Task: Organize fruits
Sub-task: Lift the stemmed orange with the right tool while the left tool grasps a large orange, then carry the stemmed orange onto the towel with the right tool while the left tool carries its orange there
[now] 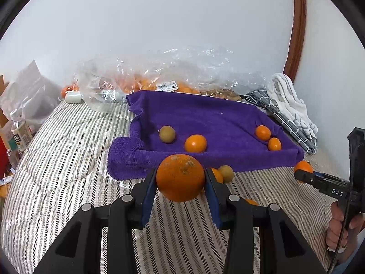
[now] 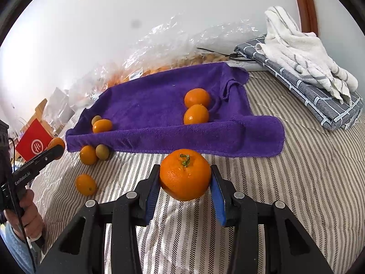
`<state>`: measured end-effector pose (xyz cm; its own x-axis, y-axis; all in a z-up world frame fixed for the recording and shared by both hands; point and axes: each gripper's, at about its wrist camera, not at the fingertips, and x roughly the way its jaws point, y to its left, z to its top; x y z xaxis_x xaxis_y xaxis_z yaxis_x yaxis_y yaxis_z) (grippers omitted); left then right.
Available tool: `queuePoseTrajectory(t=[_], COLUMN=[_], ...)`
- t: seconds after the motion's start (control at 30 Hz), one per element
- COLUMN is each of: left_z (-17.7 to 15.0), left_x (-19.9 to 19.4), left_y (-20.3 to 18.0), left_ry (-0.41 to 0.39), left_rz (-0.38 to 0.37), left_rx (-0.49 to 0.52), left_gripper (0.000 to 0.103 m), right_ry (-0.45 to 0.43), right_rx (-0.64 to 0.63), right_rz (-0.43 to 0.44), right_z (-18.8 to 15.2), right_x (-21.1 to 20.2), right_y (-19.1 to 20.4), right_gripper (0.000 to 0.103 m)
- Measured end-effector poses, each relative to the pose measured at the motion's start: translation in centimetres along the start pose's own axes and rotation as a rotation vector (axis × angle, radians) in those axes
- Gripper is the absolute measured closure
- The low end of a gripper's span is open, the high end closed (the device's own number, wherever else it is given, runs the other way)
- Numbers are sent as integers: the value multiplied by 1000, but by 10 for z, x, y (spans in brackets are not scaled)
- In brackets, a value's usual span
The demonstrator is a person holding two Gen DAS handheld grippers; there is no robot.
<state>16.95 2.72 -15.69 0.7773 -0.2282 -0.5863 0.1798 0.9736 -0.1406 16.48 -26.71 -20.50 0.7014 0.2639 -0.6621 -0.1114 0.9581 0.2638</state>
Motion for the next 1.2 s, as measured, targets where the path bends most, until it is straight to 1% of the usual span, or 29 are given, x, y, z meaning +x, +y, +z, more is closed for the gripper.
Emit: queuePoseTrajectory(t=[0.17, 0.4, 0.5, 0.63, 0.73, 0.87, 0.97, 1.1, 1.2], left_z=[-1, 0, 1, 3, 4, 10, 20, 42, 58], left_x=[2, -1, -3, -6, -5, -10, -20, -34, -41], left_y=[-3, -1, 1, 9, 13, 7, 2, -6, -8], left_ry=[8, -10, -29, -36, -32, -49, -52, -49, -46], left_rz=[2, -1, 10, -5, -9, 39, 45, 64, 74], left_rx=[11, 2, 1, -44, -73, -47, -41, -7, -1], left_gripper=[64, 64, 64, 64, 64, 64, 64, 64, 64], right_ry=[3, -10, -29, -12, -32, -69, -92, -120, -132], right_rx=[0, 4, 23, 58, 42, -20, -65, -97, -81], right_rz=[2, 12, 47, 64, 35, -5, -40, -25, 12], right_z=[0, 0, 1, 2, 5, 23, 39, 66, 86], right_x=[1, -3, -6, -6, -16, -38, -52, -61, -58], right_y=[0, 0, -4, -11, -9, 0, 5, 14, 16], right_gripper=[61, 61, 61, 61, 62, 62, 62, 62, 62])
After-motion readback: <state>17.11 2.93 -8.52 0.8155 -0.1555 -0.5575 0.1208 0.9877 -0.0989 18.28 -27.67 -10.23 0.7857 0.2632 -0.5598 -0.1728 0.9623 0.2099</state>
